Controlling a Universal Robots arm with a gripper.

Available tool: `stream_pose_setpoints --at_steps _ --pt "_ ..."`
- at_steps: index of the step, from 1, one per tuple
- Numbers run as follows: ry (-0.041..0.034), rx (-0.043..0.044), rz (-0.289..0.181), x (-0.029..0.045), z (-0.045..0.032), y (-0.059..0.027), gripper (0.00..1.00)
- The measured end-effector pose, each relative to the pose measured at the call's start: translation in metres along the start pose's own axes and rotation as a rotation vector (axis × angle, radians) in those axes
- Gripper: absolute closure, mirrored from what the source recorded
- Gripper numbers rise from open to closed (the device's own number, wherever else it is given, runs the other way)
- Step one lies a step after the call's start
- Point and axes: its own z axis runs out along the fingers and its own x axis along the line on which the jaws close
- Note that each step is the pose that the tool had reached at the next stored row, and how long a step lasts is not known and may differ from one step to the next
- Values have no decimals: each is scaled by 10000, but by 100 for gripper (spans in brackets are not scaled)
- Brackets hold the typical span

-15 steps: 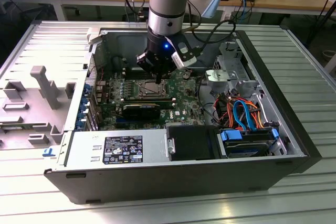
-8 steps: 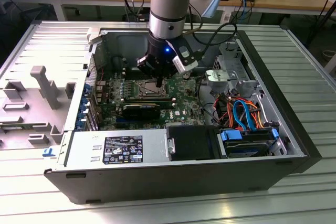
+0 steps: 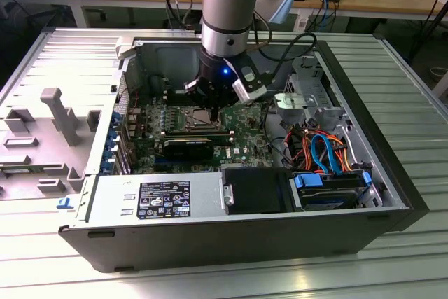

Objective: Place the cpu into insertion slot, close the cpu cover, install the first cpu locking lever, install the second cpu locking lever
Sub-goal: 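Install the second cpu locking lever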

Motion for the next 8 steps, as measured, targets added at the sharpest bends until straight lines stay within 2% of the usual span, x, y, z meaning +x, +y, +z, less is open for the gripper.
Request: stream_pose_setpoints --at_steps 2,3,8 --pt "9 81 3 -3 27 -1 89" --pt "12 95 5 -4 42 -1 89" --pt "11 95 6 -7 107 -4 89"
